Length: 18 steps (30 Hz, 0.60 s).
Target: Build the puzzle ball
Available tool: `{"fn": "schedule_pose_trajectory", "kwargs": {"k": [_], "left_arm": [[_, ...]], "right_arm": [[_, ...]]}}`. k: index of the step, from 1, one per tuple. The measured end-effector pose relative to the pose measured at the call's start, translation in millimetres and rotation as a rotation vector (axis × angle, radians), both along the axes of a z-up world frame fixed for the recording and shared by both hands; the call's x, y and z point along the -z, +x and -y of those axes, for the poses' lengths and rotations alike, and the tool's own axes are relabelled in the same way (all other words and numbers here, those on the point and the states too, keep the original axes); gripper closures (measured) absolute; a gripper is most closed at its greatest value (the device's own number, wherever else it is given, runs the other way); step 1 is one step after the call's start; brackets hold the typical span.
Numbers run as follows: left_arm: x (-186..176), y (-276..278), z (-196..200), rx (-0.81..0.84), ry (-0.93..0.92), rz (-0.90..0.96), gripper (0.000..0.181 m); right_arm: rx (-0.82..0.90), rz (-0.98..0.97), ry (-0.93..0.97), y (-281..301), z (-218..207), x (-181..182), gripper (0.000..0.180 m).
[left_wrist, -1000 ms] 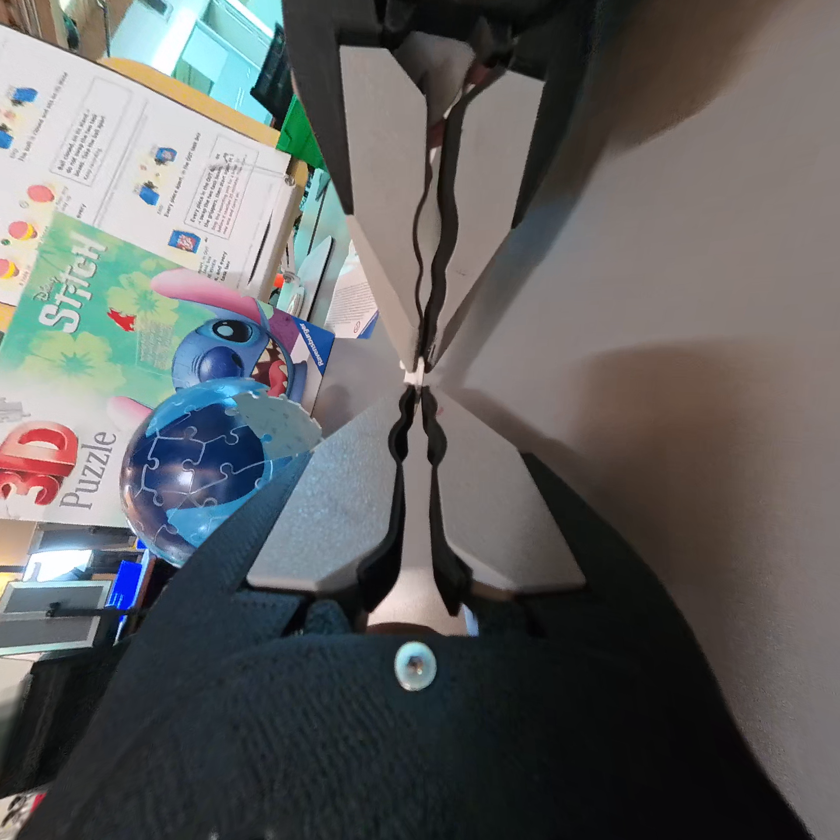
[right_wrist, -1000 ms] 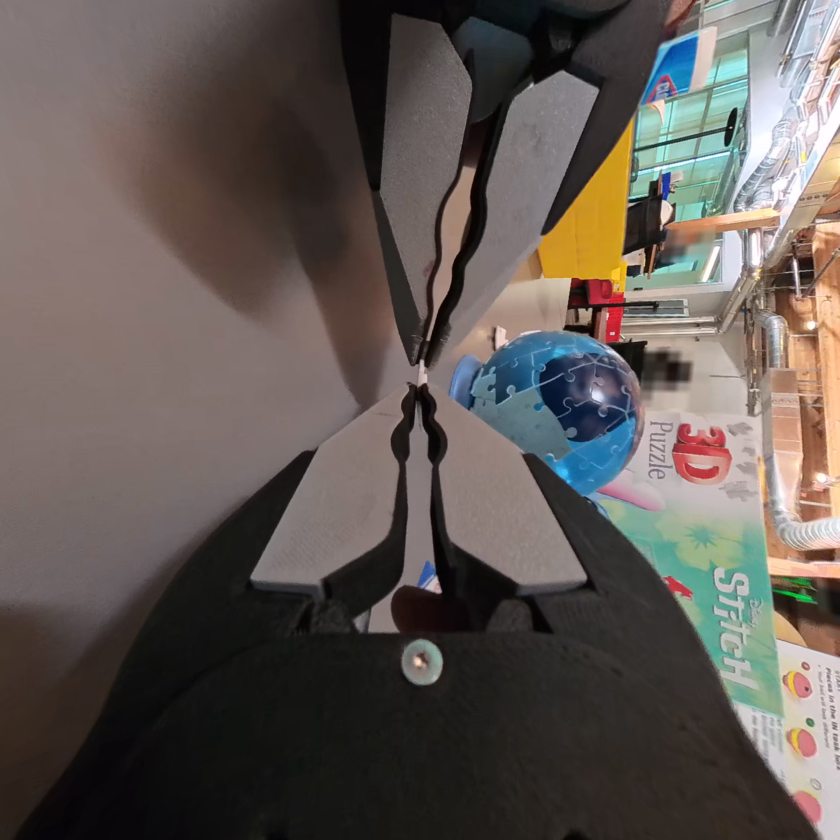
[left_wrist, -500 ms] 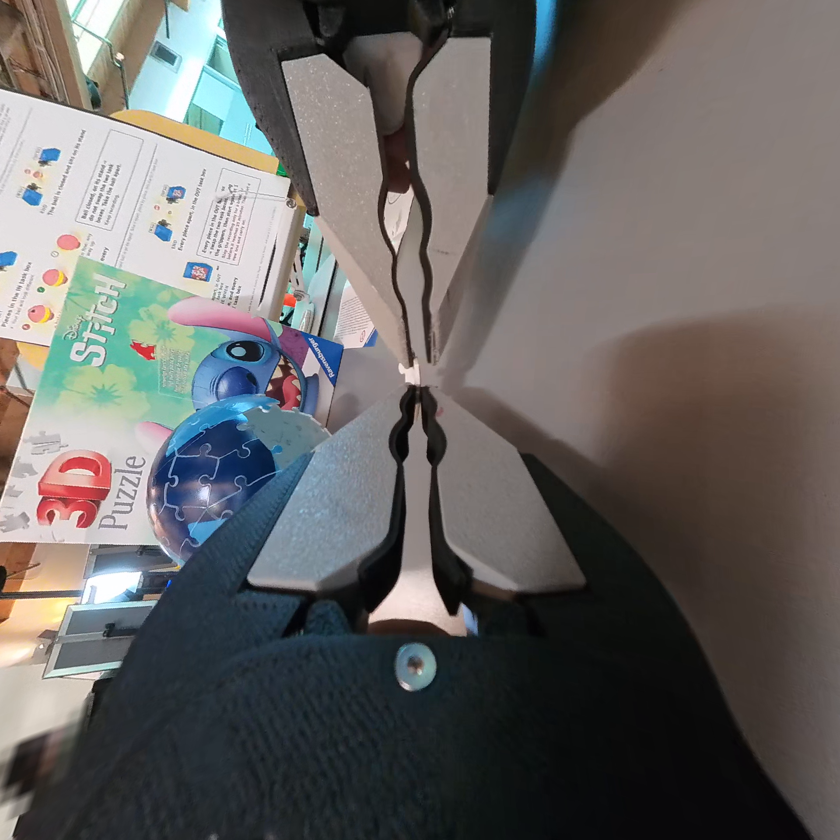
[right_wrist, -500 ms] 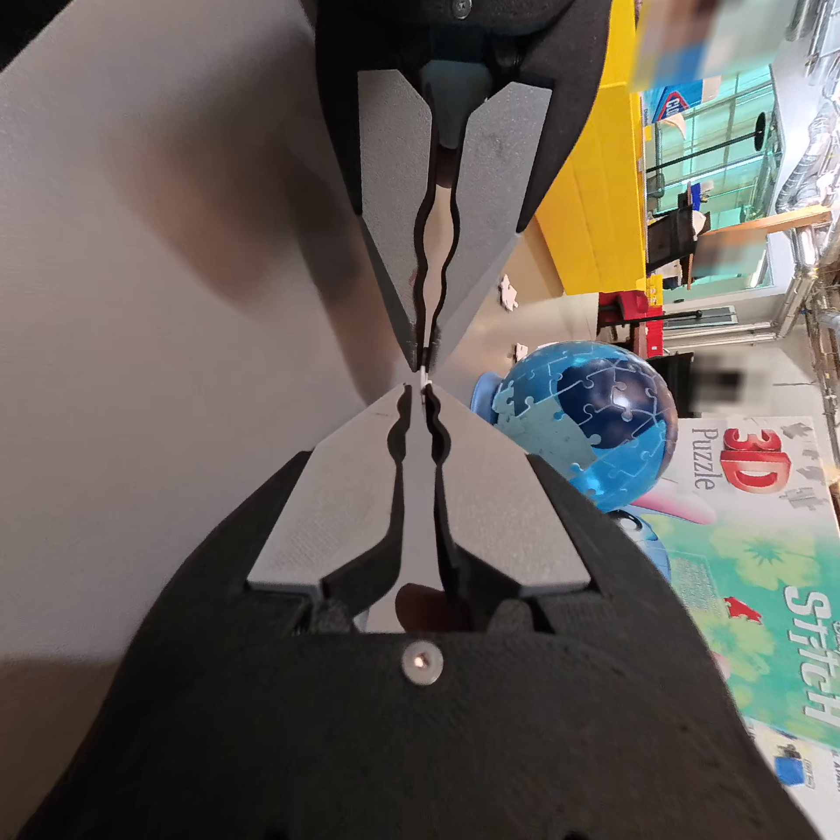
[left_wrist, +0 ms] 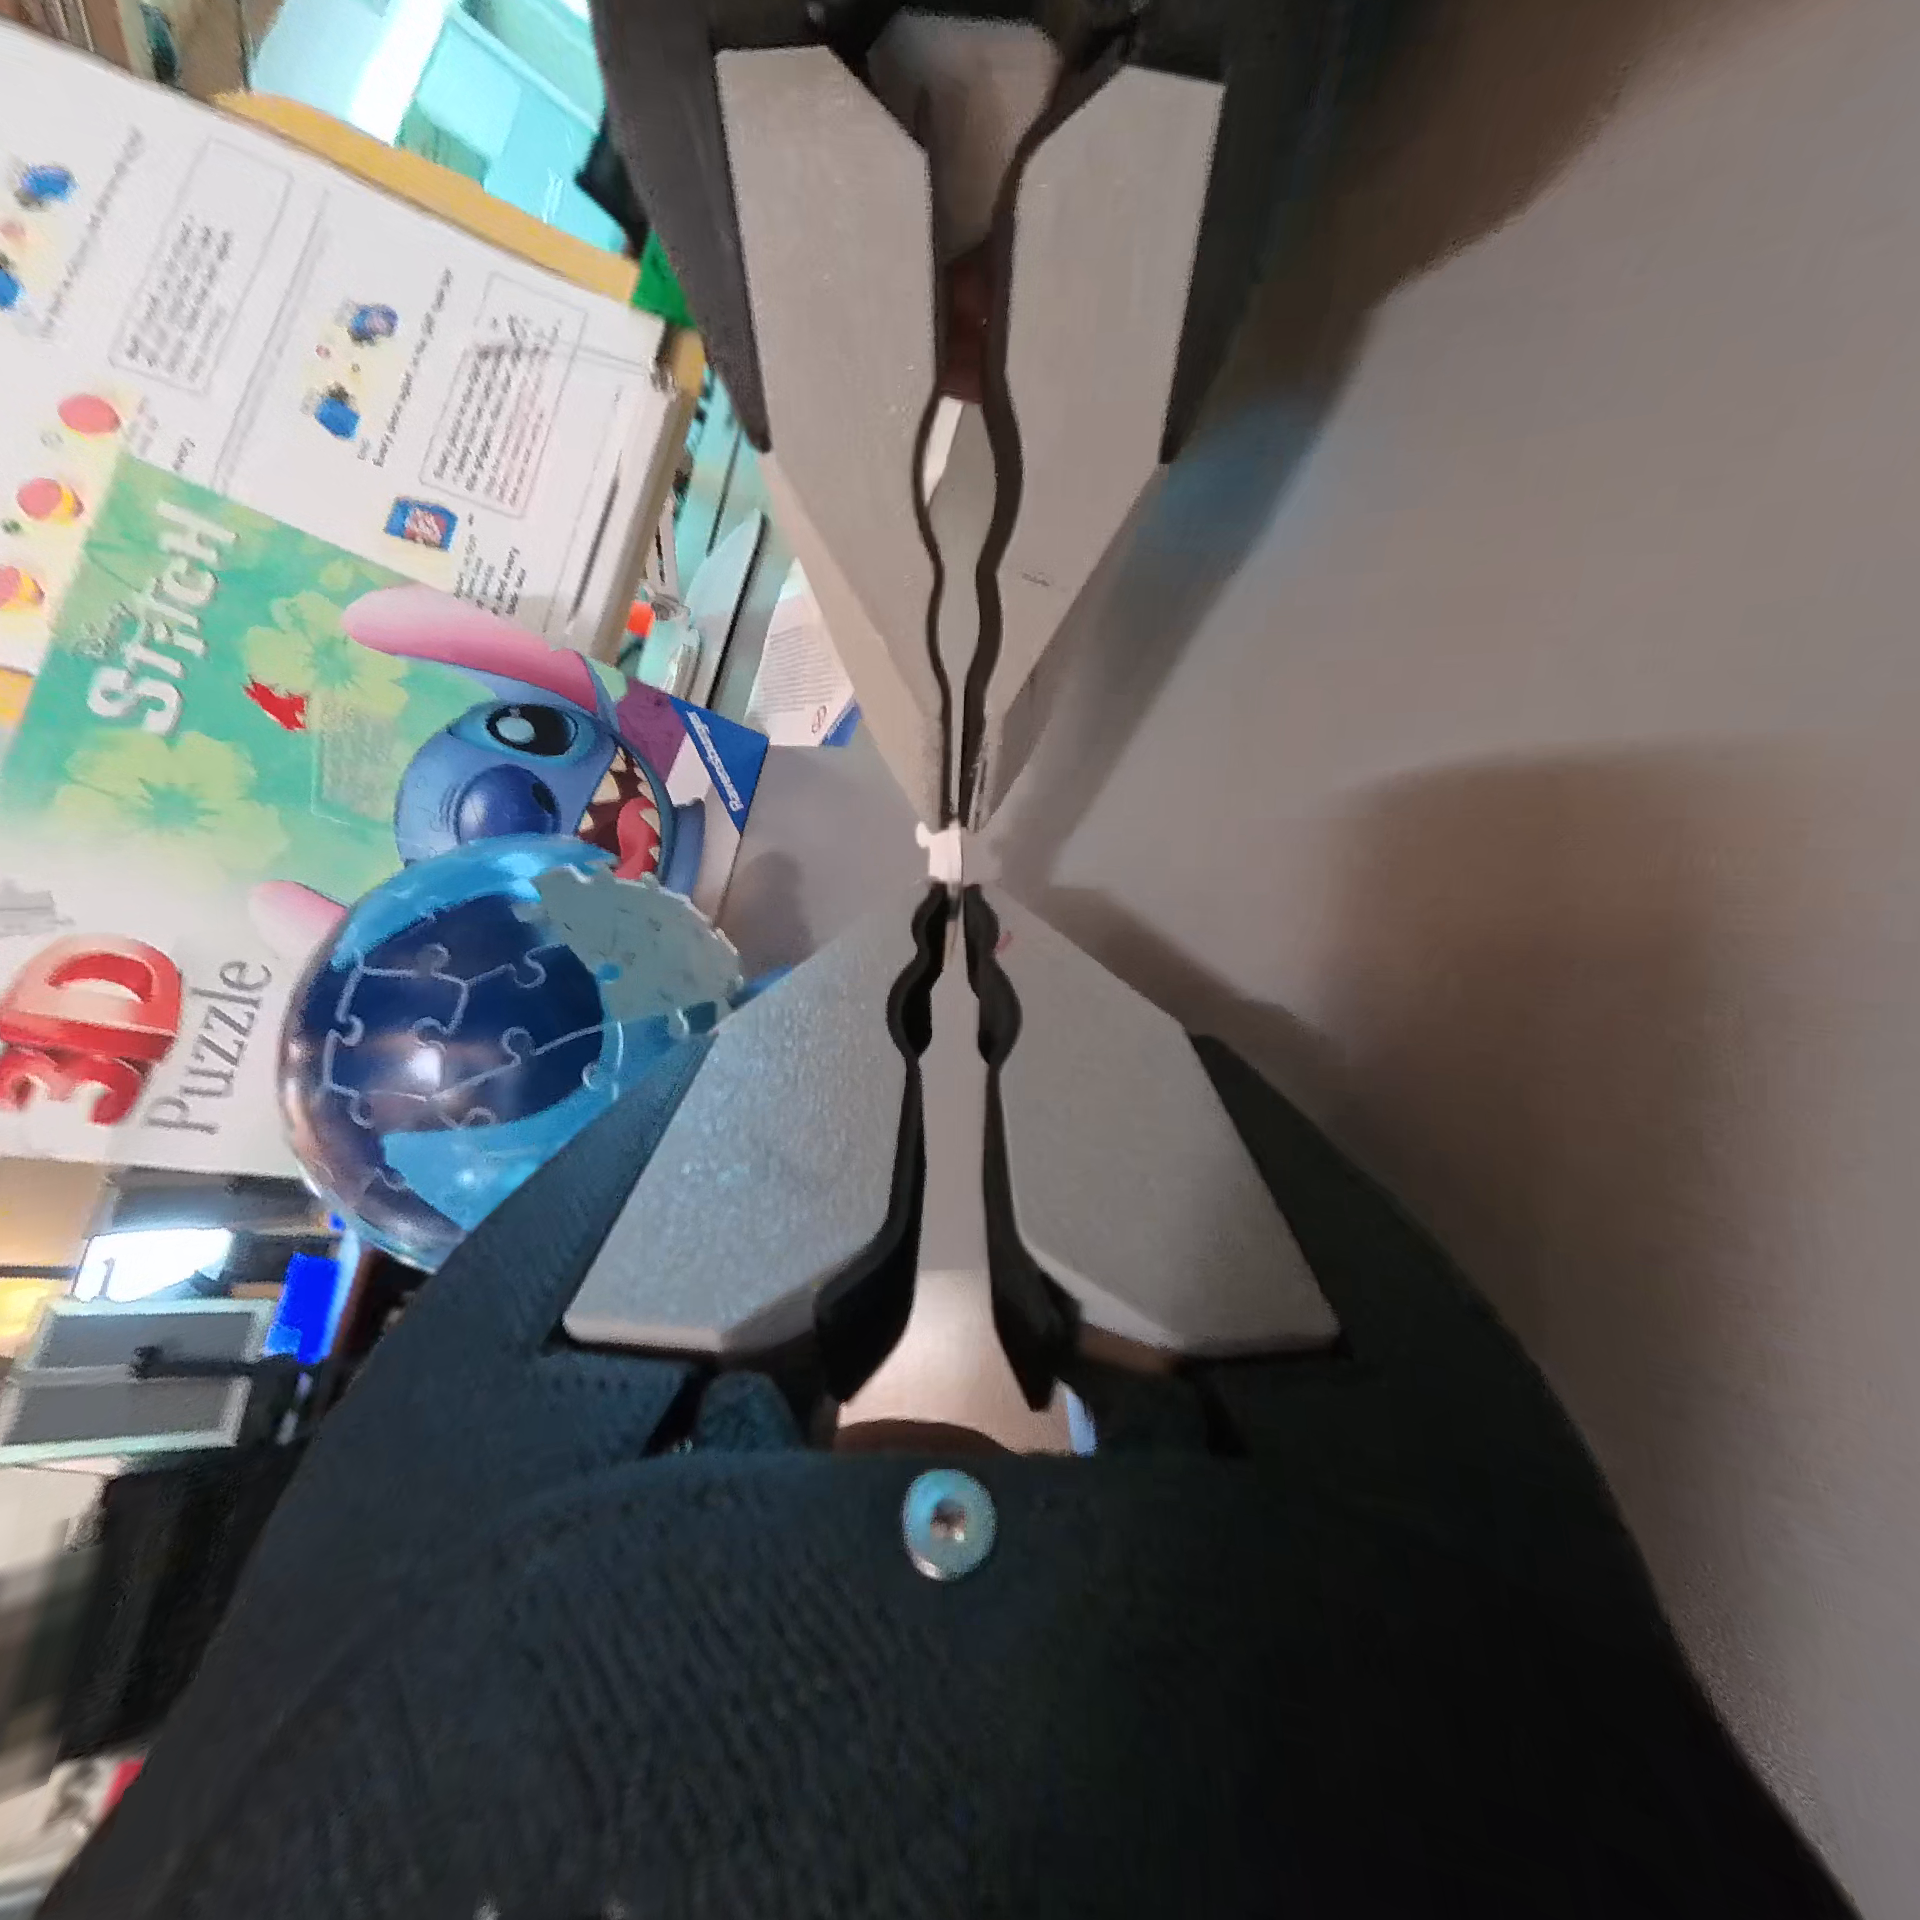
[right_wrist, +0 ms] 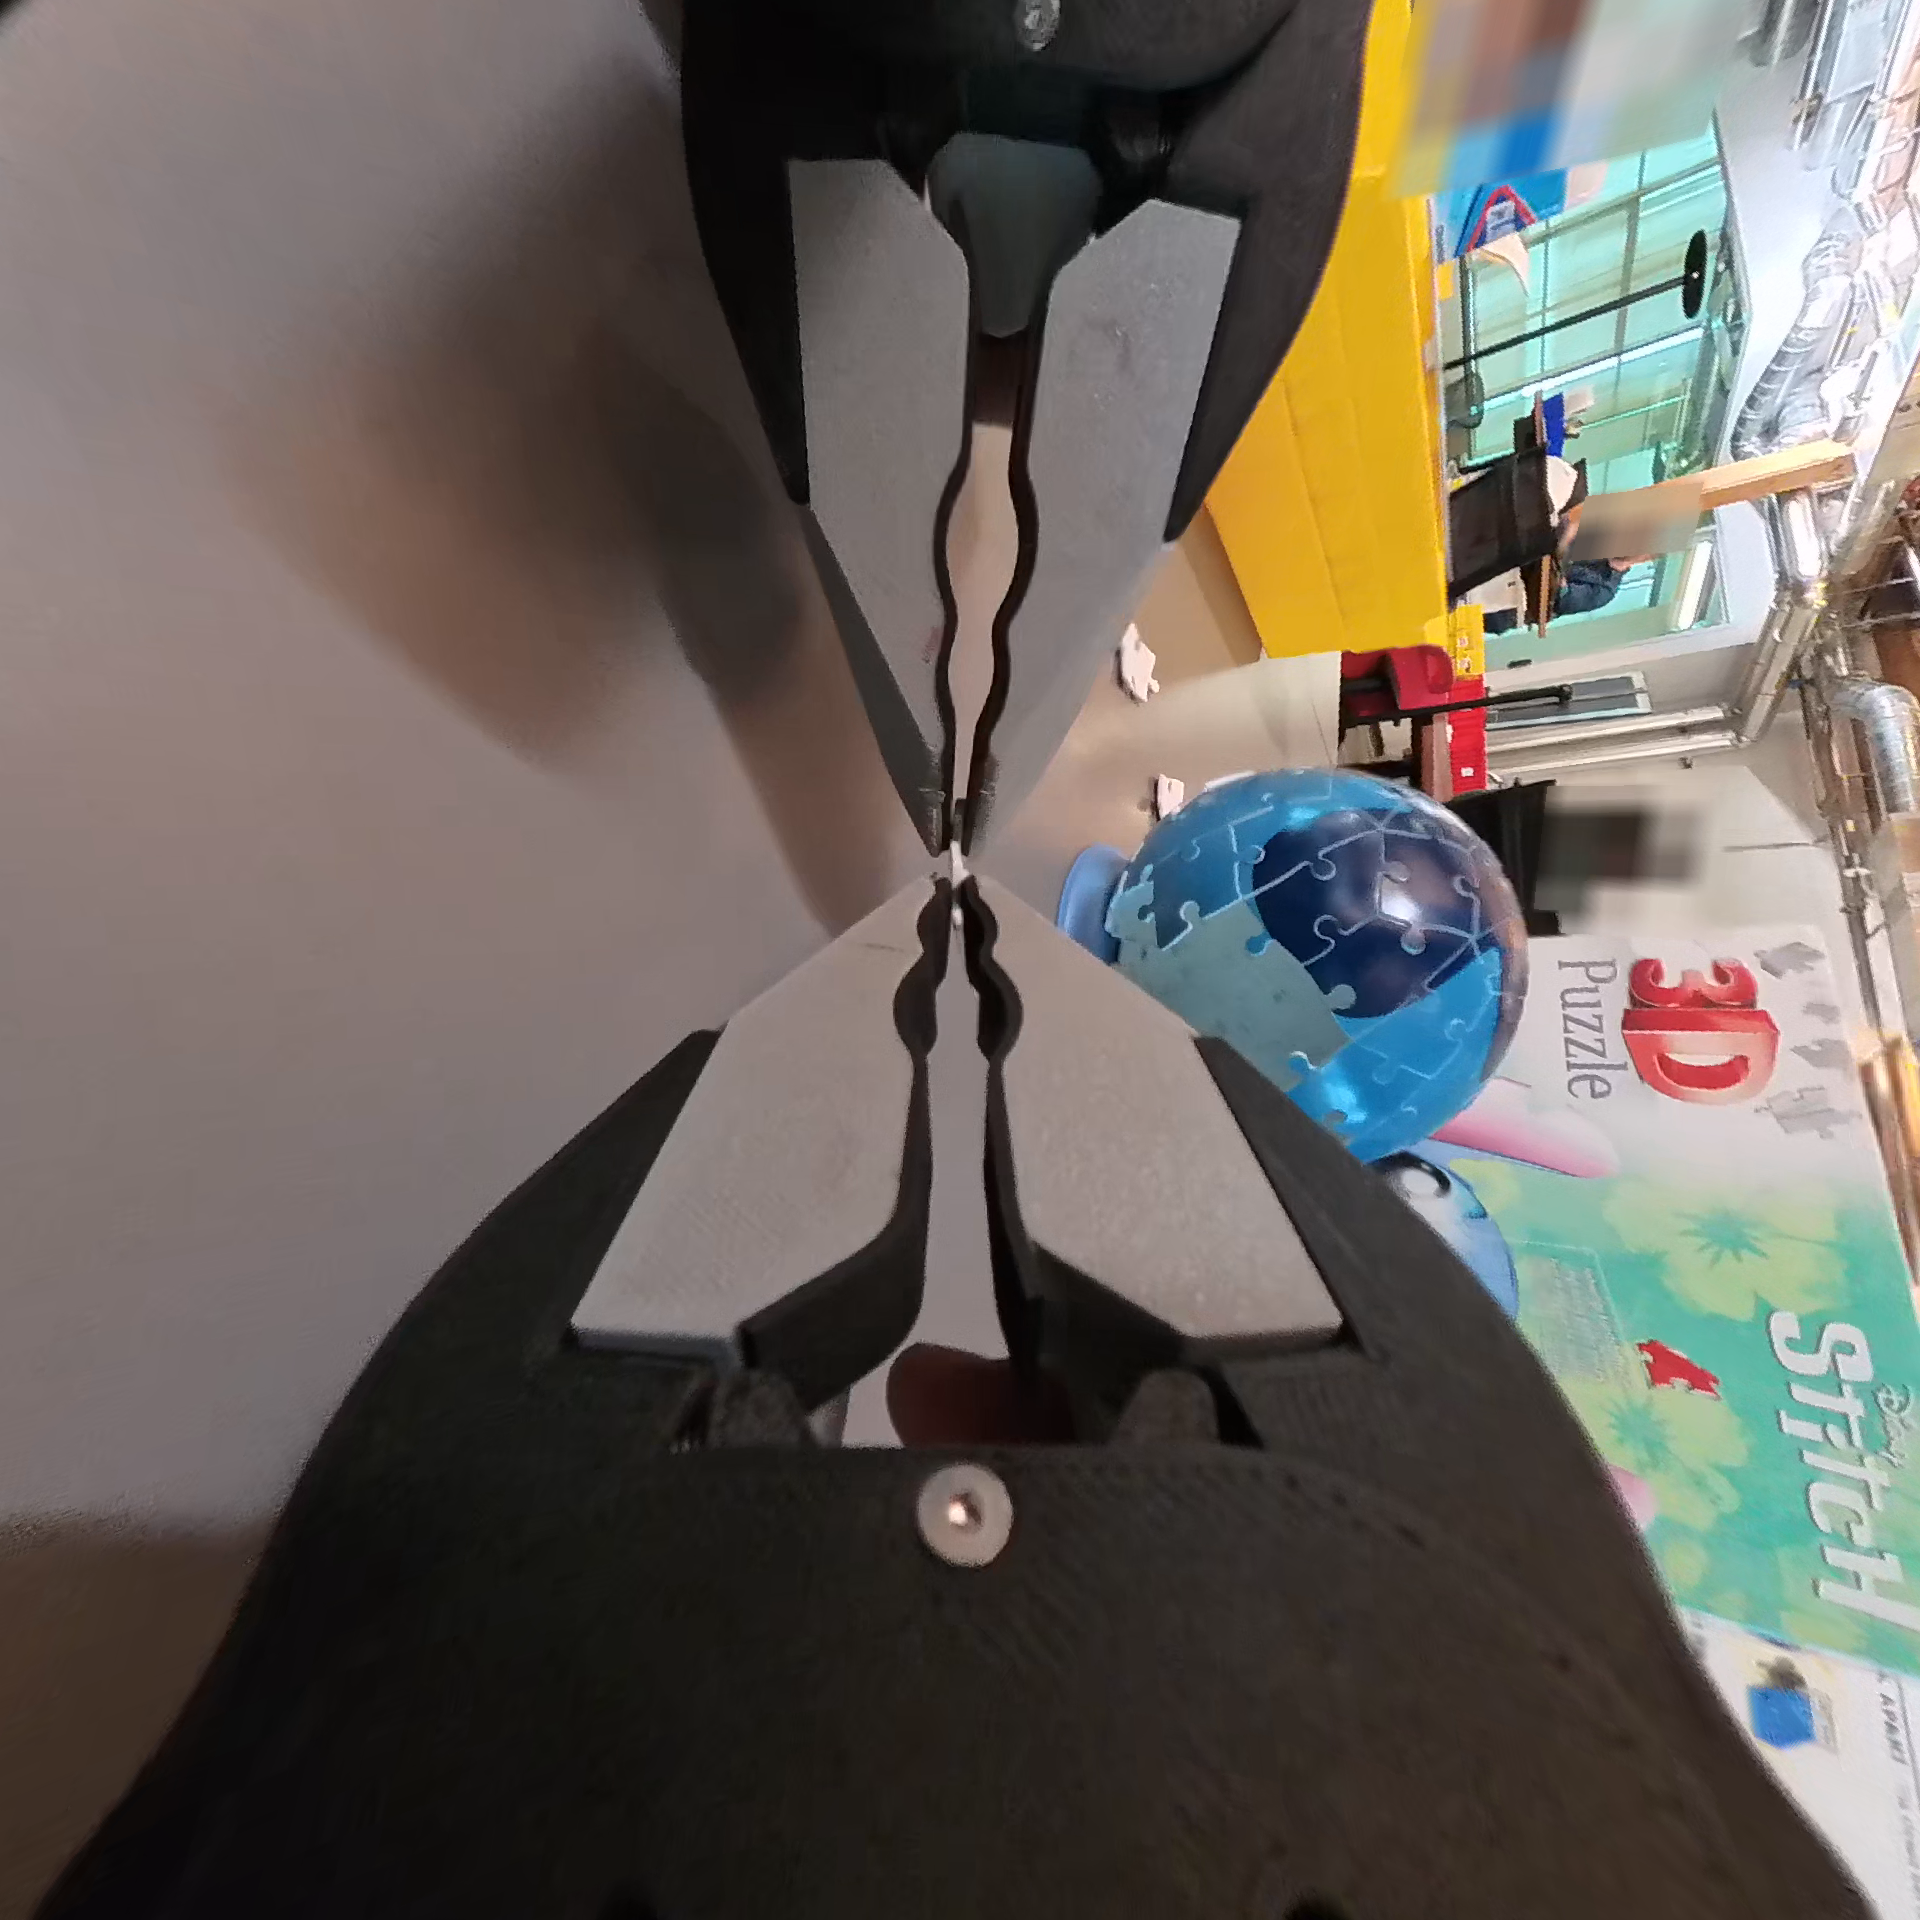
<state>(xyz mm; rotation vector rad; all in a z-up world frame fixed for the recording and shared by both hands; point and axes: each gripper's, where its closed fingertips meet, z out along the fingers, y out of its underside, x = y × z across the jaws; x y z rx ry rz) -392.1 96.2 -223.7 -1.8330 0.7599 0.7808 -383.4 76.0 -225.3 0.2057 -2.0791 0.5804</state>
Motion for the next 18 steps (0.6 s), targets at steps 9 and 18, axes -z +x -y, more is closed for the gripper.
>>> {"fn": "schedule_pose_trajectory", "kwargs": {"k": [9, 18], "left_arm": [[0, -29, 9, -0.126, -0.024, 0.205, 0.154], [4, -34, 9, -0.153, -0.037, 0.199, 0.16]], "right_arm": [[0.298, -0.197, 0.178, -61, -43, 0, 0.18], [0.291, -0.305, 0.242, -97, -48, 5, 0.18]]}}
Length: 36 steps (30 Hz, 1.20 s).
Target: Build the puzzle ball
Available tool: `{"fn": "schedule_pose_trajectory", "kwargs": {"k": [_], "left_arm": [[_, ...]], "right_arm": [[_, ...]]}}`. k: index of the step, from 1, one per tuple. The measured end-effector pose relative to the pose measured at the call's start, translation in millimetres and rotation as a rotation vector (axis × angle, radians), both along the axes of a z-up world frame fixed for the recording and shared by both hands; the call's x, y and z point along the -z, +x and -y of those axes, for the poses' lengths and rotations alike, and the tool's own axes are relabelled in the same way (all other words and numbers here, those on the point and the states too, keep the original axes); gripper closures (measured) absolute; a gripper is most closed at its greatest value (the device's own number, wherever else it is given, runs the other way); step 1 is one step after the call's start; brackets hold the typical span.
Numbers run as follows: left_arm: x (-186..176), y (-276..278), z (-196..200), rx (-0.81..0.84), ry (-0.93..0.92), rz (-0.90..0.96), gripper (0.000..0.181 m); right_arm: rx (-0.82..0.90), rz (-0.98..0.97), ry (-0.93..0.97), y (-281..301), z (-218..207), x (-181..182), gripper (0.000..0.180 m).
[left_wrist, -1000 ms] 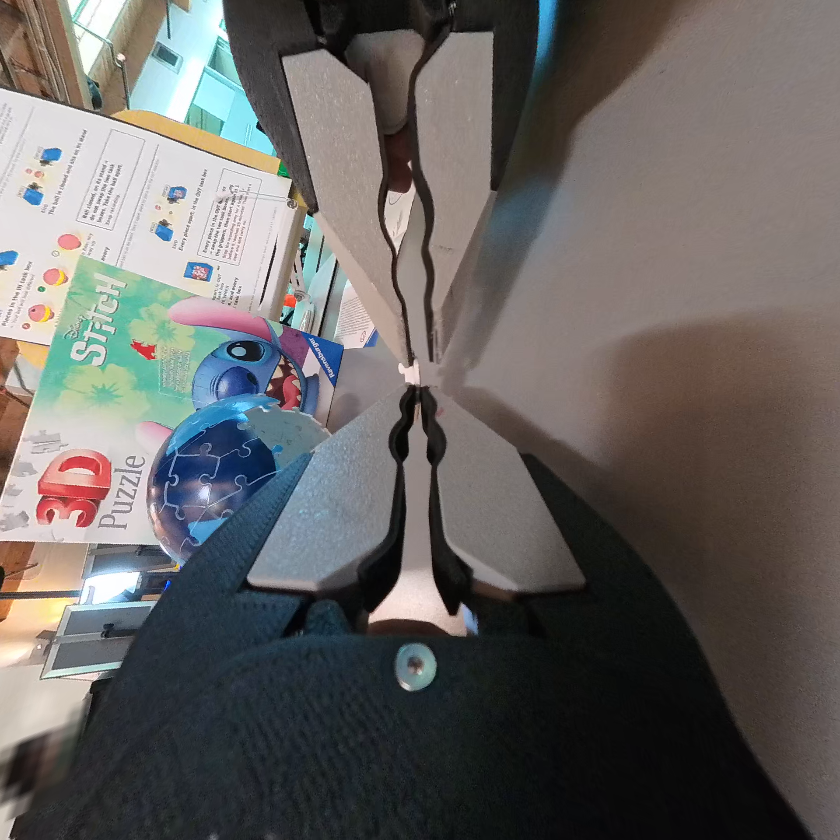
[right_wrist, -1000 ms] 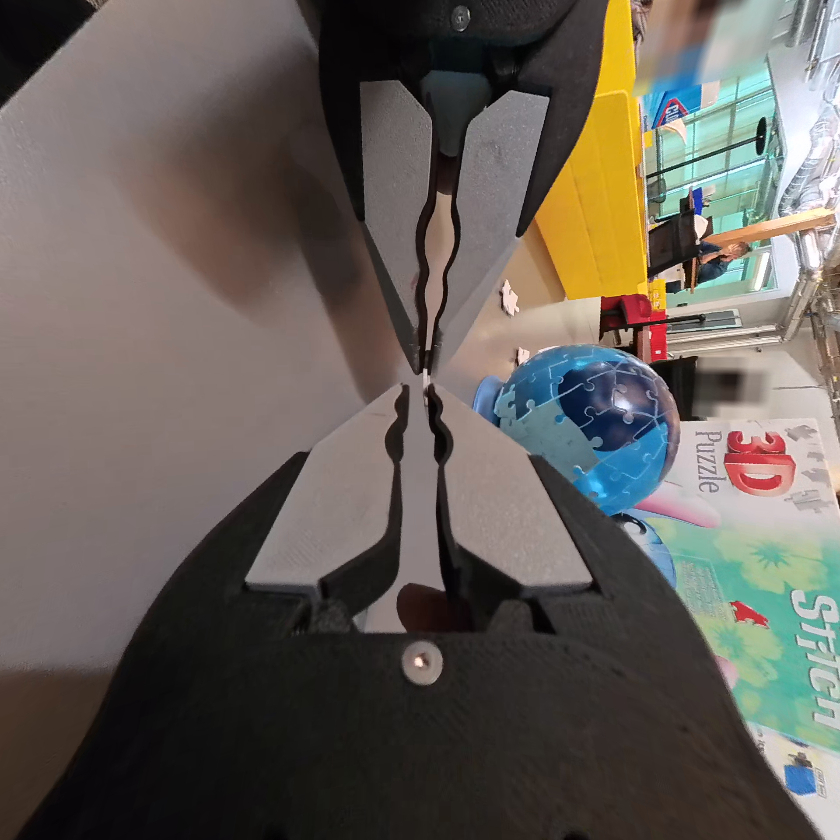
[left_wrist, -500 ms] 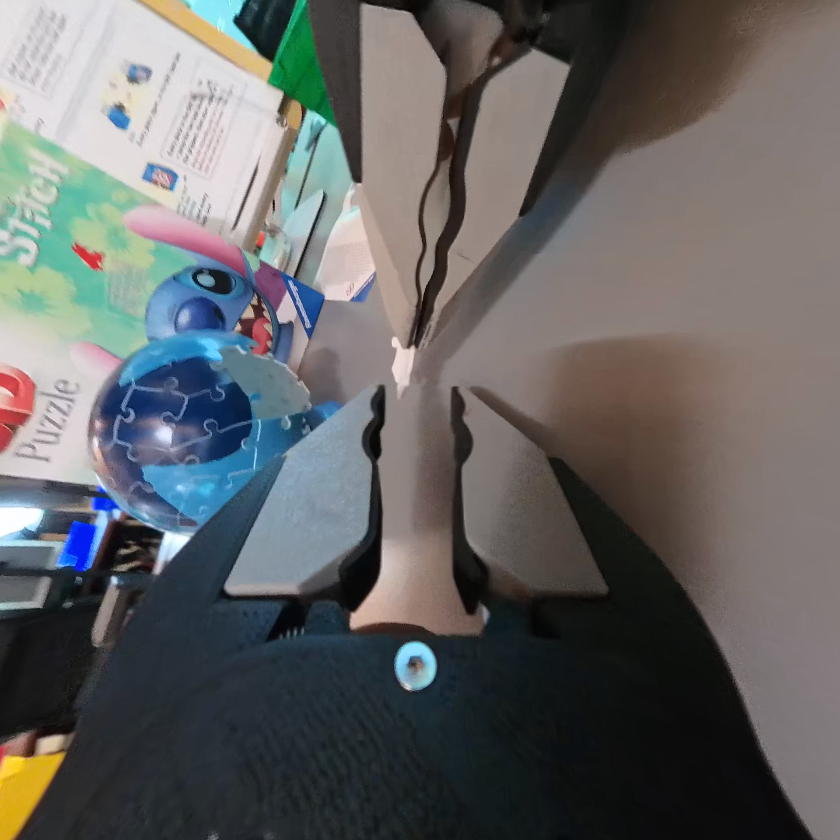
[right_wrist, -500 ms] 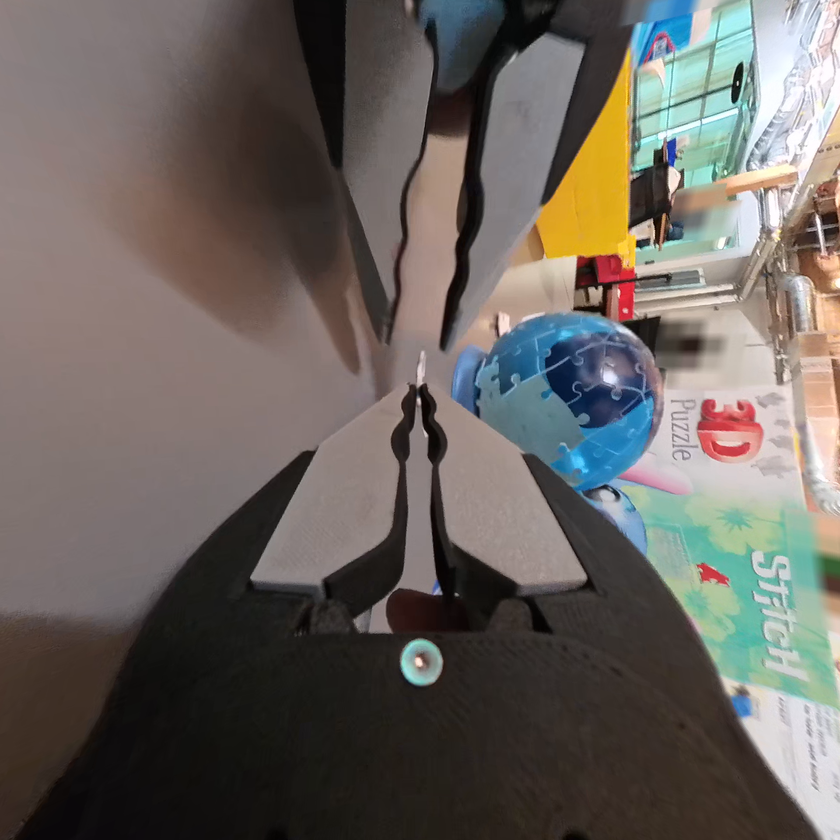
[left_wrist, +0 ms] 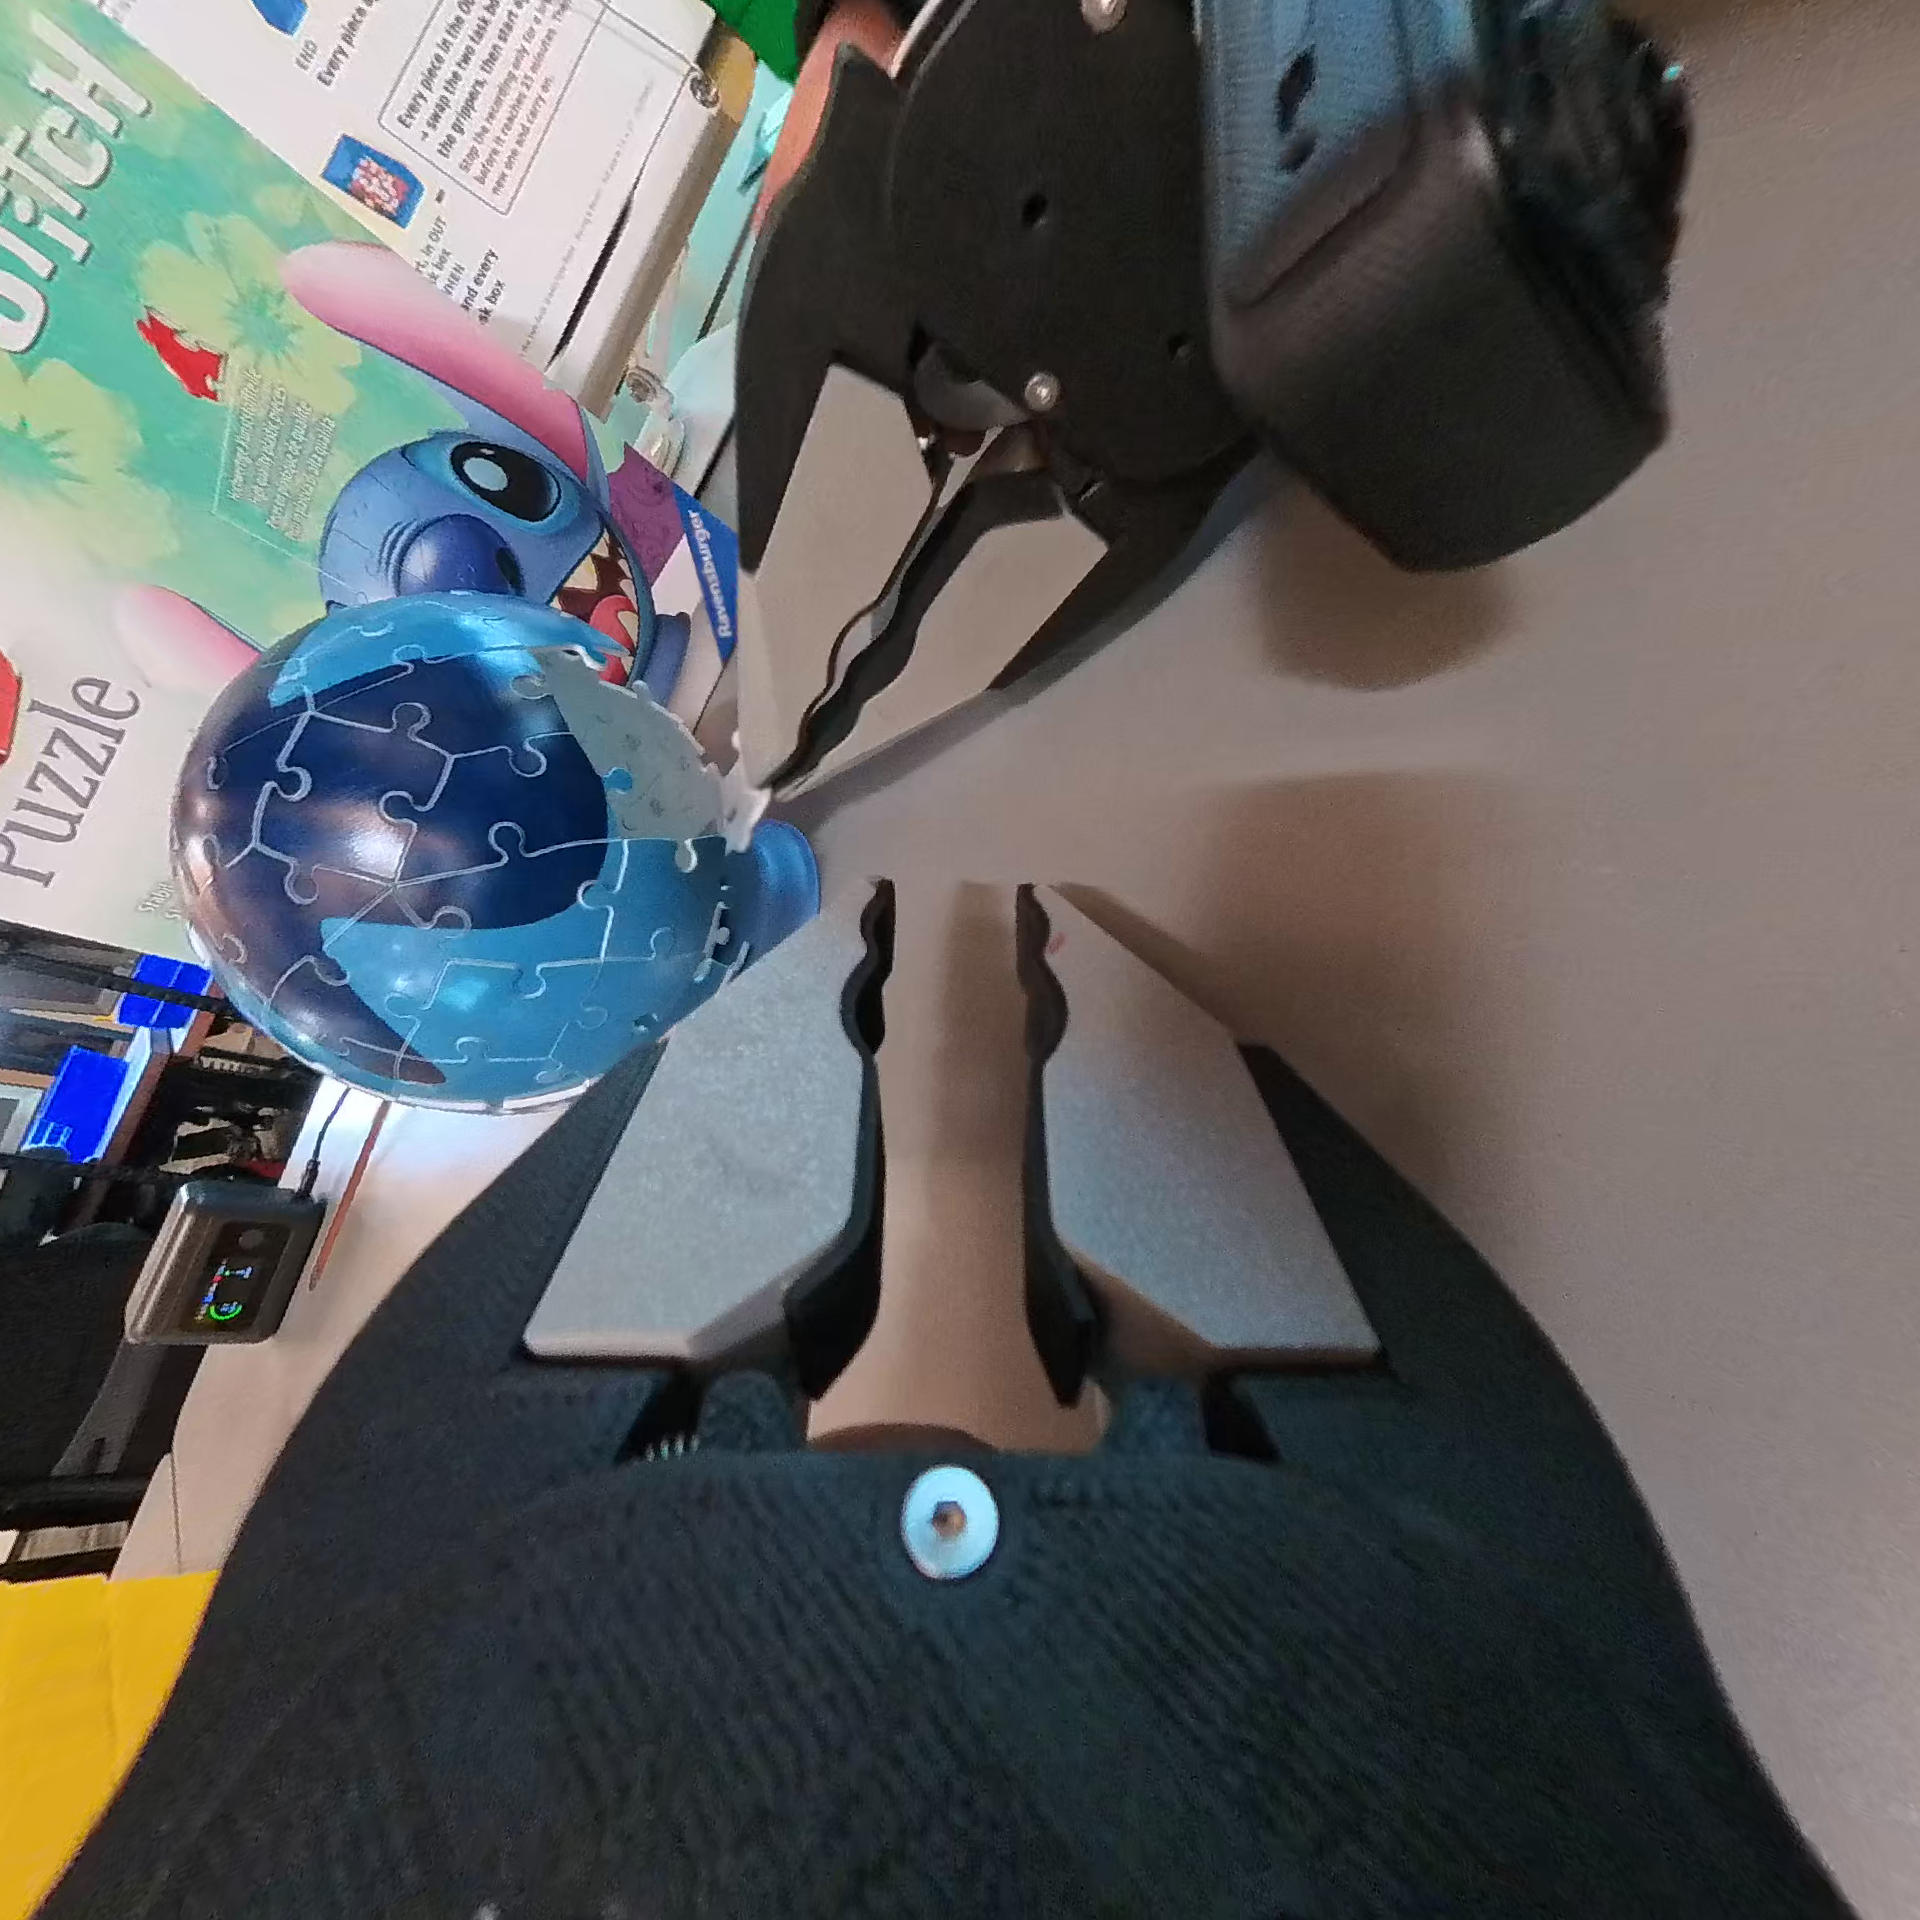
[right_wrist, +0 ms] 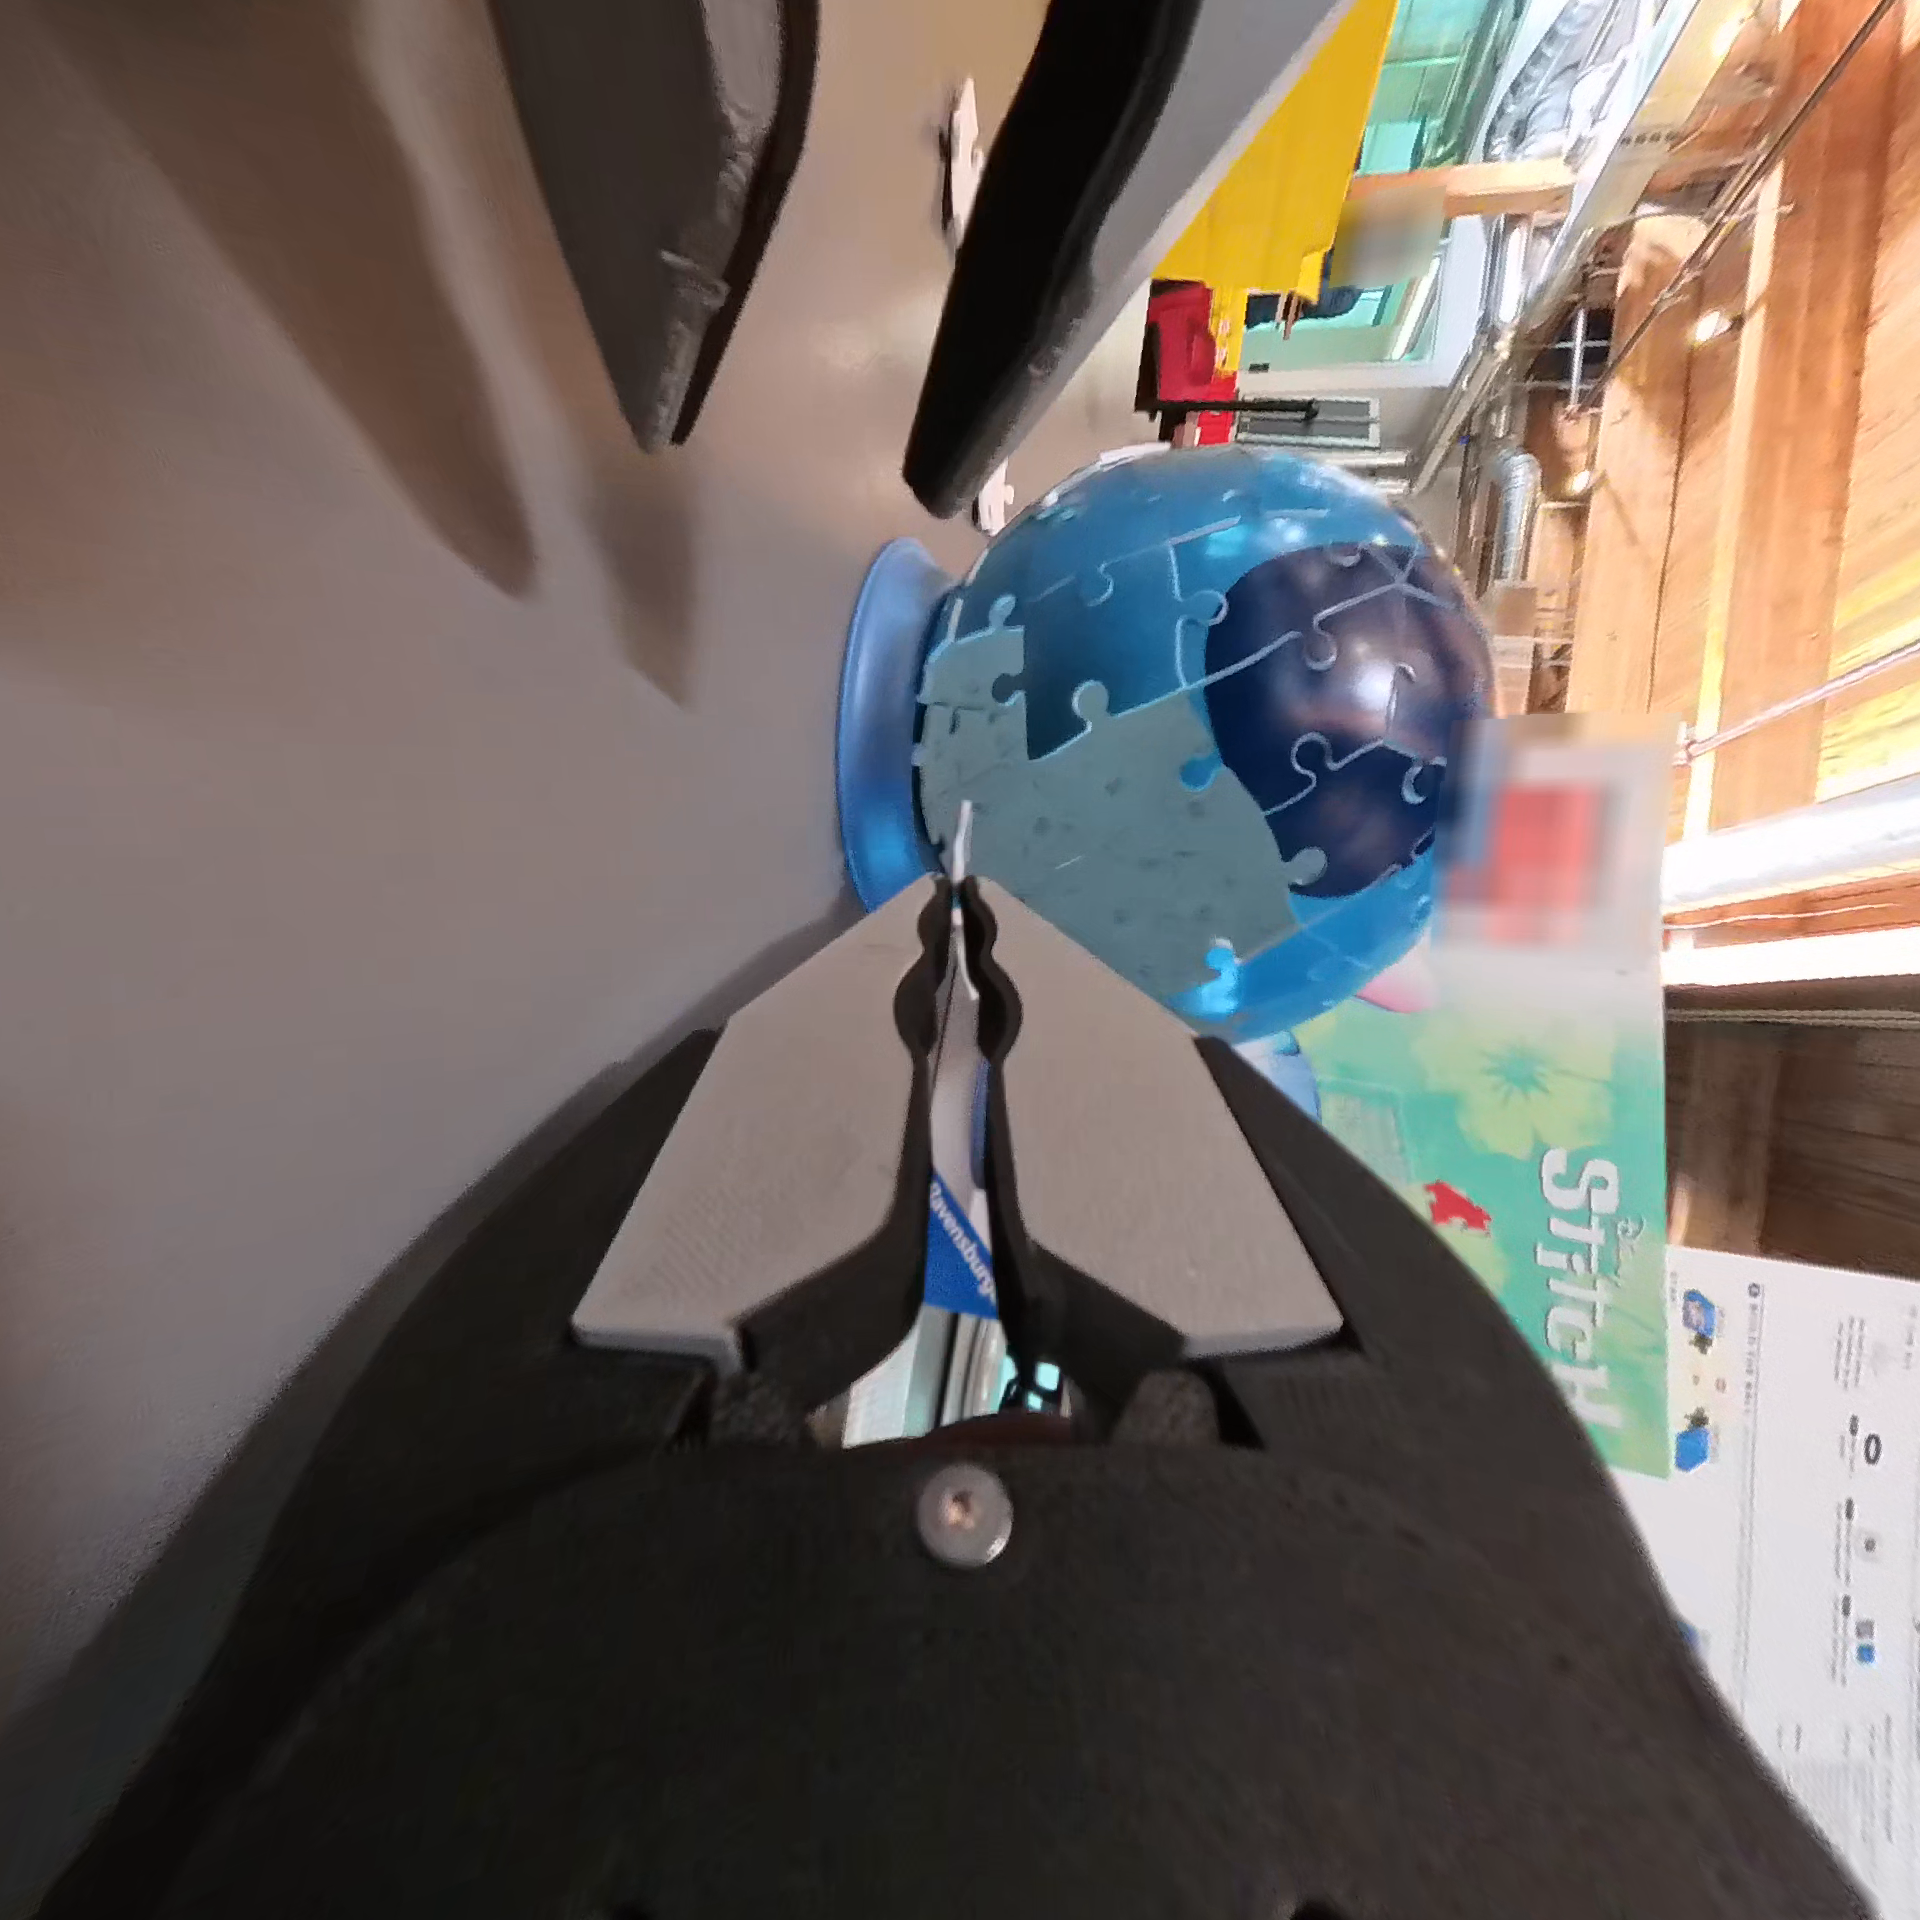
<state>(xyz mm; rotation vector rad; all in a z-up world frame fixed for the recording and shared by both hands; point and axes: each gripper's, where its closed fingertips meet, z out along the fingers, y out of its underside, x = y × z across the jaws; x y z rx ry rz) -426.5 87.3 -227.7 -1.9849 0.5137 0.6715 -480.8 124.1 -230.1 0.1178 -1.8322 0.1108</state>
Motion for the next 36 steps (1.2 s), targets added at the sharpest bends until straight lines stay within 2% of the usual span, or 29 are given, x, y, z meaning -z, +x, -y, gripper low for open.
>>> {"fn": "schedule_pose_trajectory", "kwargs": {"k": [14, 36], "left_arm": [[0, -5, 1, -0.019, -0.006, 0.036, 0.16], [2, -5, 1, -0.016, -0.016, 0.043, 0.161]], "right_arm": [[-0.071, 0.101, -0.057, -28, 6, 4, 0.18], [-0.08, 0.221, -0.003, -33, 12, 13, 0.18]]}}
